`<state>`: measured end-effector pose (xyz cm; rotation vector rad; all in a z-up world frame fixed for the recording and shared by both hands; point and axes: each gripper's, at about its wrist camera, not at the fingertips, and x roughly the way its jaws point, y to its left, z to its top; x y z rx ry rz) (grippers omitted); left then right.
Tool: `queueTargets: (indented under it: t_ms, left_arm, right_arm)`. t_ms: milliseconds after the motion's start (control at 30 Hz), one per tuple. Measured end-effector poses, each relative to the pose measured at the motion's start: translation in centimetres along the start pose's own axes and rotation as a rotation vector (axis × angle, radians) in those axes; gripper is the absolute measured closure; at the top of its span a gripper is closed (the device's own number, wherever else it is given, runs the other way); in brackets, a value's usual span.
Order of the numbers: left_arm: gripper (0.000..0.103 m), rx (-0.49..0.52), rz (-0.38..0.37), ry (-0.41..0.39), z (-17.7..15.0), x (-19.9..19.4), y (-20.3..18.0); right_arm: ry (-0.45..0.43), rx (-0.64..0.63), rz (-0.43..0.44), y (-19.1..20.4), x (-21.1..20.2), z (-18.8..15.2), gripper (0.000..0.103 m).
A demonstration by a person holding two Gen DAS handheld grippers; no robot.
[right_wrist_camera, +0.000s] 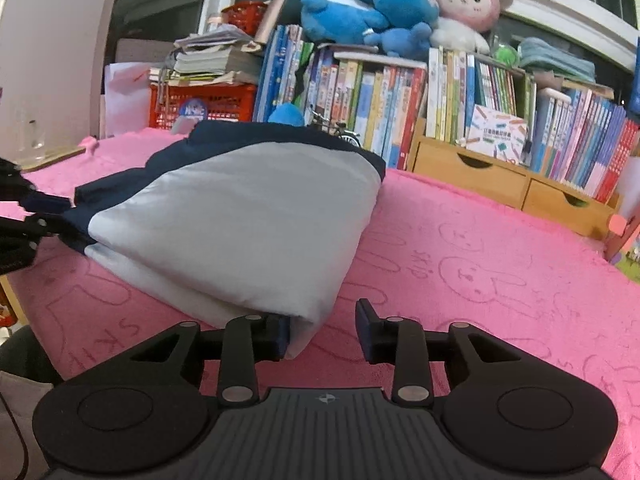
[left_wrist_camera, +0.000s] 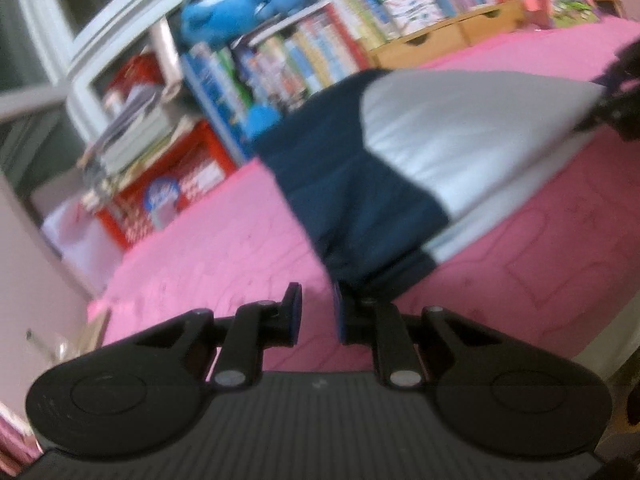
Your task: Fold clothes
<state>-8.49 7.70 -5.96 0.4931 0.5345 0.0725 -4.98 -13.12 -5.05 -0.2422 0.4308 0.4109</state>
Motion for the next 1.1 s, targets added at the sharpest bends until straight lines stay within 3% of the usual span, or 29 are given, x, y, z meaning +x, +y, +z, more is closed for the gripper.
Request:
queueTargets:
  t_ms: [200, 267, 500, 567, 633, 1100]
  left_arm:
    - [0.083, -0.214, -0.078, 0.077, 0.8, -0.5, 2.4]
    - [0.077, -0.306, -0.089, 0.121, 1.4, -0.5, 3.3]
    - [0.059, -0.473, -0.077, 0.255, 1.9, 0.1, 5.4]
    - [0.058, -0.455, -0.073, 0.256, 2.0, 0.0, 5.2]
    - [0.05, -0.458, -0.093, 0.251, 2.0, -0.3, 5.0]
    - [0.048, -0.484, -0.183, 0.204, 2.9, -0.6, 5.0]
  right_arm:
    - [0.002, -0.007, -0.015, 0.4, 0.0, -0.1, 0.066]
    - [0.011, -0.006, -0.014, 0.3, -0.2, 0.0, 0.061]
    - [0.032, 0.007, -0.021, 0.3, -1.5, 0.4, 0.044]
    - [0.036, 0.012, -0.008, 0.3, -1.9, 0.4, 0.04]
    - [0.038, 0.012, 0.002, 0.3, -2.1, 0.5, 0.039]
    - [0.036, 0.019, 0.046, 0.1, -2.9, 0.8, 0.032]
